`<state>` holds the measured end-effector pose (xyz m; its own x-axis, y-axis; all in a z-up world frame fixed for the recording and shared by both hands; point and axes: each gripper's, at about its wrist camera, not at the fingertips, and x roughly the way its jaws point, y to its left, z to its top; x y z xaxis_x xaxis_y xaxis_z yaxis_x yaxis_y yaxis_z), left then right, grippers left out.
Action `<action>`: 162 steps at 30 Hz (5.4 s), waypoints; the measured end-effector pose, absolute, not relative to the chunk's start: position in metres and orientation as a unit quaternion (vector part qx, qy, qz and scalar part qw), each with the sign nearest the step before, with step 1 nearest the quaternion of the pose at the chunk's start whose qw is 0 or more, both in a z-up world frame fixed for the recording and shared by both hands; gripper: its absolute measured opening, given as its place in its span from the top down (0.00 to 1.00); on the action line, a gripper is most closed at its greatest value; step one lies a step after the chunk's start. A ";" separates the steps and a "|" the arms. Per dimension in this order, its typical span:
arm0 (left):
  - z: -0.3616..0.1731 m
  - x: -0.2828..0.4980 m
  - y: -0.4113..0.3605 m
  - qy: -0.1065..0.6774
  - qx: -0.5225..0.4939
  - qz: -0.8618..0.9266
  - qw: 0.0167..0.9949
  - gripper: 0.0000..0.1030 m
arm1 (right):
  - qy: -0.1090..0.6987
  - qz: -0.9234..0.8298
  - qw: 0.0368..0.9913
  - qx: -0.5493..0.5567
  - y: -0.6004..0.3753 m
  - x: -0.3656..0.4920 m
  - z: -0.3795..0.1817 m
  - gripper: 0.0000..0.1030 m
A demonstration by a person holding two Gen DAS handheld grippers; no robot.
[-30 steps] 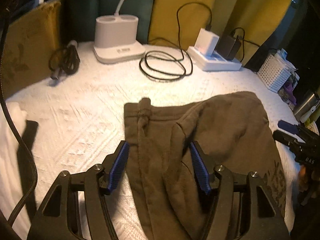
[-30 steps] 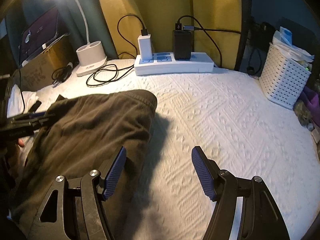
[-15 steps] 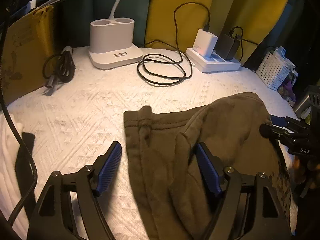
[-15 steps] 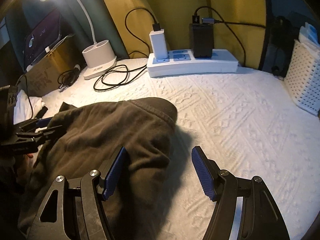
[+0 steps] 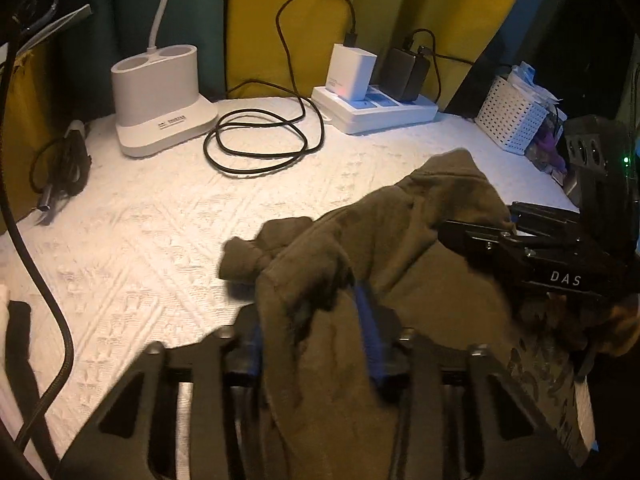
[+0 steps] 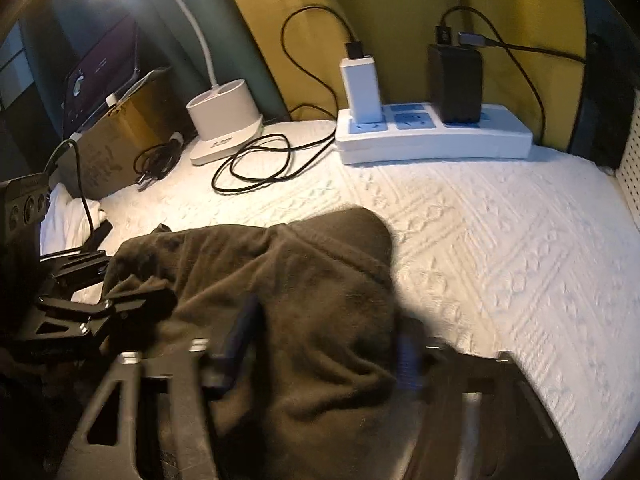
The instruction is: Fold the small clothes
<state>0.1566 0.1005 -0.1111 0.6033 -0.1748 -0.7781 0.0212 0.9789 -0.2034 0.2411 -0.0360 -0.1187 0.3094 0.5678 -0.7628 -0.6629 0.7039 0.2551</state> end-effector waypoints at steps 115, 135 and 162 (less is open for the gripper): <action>-0.043 0.049 0.193 0.337 -0.067 0.026 0.939 0.84 | 0.343 0.433 0.827 -0.104 0.074 0.121 -0.046 0.79; -0.099 0.089 0.238 0.422 -0.137 0.087 0.892 0.79 | 0.433 0.408 0.798 -0.100 0.105 0.185 -0.124 0.43; -0.096 0.086 0.246 0.422 -0.113 0.141 0.888 0.78 | 0.432 0.338 0.828 -0.119 0.079 0.189 -0.115 0.40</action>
